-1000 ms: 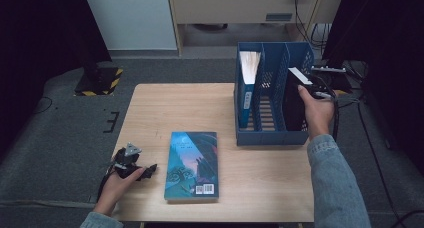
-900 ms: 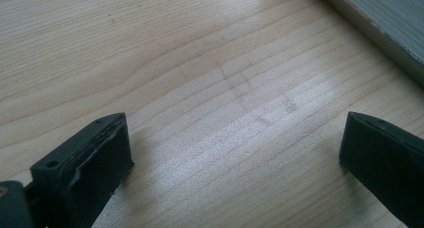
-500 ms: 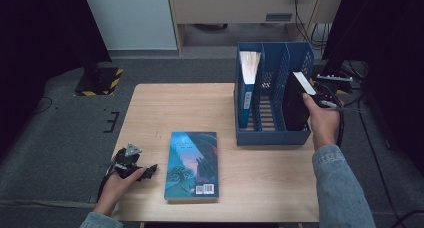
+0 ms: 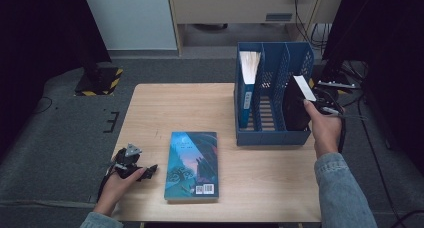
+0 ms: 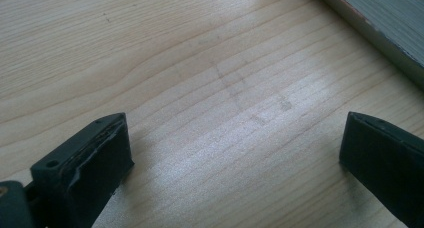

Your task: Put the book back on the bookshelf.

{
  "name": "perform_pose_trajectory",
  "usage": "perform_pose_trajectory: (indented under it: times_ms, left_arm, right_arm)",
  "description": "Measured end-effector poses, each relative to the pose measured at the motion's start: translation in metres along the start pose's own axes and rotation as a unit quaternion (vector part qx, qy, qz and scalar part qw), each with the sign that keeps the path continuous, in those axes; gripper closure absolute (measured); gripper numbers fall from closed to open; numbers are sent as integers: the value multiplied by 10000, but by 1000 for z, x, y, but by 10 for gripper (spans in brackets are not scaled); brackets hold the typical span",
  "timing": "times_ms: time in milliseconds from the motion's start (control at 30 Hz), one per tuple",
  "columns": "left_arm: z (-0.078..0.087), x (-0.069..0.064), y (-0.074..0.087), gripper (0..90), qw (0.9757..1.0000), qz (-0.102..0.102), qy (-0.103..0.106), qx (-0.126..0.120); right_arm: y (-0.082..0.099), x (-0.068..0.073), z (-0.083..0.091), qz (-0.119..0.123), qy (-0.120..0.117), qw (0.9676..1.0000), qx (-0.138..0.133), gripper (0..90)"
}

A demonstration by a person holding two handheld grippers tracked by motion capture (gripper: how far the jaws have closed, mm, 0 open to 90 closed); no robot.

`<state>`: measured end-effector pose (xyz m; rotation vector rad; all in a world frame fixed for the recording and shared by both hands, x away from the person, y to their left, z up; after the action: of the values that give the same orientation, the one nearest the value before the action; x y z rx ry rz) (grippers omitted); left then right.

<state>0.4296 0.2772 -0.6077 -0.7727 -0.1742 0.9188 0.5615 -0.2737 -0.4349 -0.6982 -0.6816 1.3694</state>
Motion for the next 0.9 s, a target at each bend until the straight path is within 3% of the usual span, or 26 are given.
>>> perform_pose_trajectory:
  times_ms: [567, 900]
  left_arm:
    - [0, -1, 0, 0, 10000, -16, 15, 19]
    - [0, -1, 0, 0, 10000, -15, 18, 22]
  right_arm:
    - [0, 7, -2, -187, -49, 9998, -21, 436]
    - [-1, 11, -11, -248, 24, 9995, 166, 410]
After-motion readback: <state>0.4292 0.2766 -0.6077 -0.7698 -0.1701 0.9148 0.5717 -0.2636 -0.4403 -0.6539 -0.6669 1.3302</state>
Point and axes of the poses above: each handheld gripper's, and its own axes: z roughly backward along the jaws, y roughly out of its underside, x roughly to its left, the point moved 10 cm from there along -z, roughly forward along the jaws, and after that the axes turned 14 degrees about y, right-handed, at the moved point
